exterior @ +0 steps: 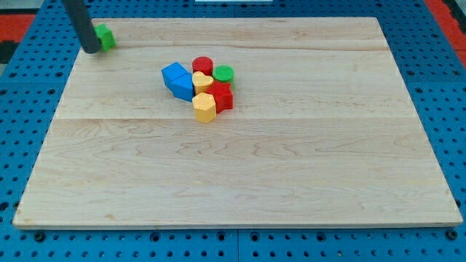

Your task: Point your arm below the triangle

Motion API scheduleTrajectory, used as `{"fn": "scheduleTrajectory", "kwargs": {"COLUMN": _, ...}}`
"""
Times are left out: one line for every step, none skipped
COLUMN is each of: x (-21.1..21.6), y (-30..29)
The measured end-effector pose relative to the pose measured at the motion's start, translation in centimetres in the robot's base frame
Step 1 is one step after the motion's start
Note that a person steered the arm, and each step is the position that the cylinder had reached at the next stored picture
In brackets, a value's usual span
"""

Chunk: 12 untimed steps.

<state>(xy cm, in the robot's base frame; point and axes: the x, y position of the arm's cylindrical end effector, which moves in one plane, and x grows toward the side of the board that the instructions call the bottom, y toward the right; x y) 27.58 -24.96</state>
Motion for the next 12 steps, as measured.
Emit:
{"fn": "scheduleTrajectory", "kwargs": {"x": -0.5, "y": 2.2}}
{"fn": "scheduleTrajectory", "kwargs": {"x": -0.5, "y": 2.3}}
{"fn": "scheduleTrajectory", "kwargs": {"x": -0.5, "y": 2.3}}
{"fn": "scheduleTrajectory", "kwargs": {"x": -0.2, "y": 2.6}}
{"fn": "scheduleTrajectory", "kwargs": {"x": 0.3, "y": 3.3}}
{"fn": "scheduleTrajectory", "kwargs": {"x": 0.1, "y": 3.1}}
{"fn": "scheduleTrajectory", "kwargs": {"x": 0.1, "y": 3.1}}
{"fn": "scheduleTrajectory", "kwargs": {"x": 1.1, "y": 3.4}}
{"fn": "scheduleTrajectory", "kwargs": {"x": 4.3, "y": 5.3}}
{"fn": "scheduleTrajectory", "kwargs": {"x": 8.5, "y": 6.7}}
{"fn": "scheduleTrajectory", "kwargs": {"x": 11.2, "y": 9.8}}
{"fn": "scheduleTrajectory", "kwargs": {"x": 13.7, "y": 13.1}}
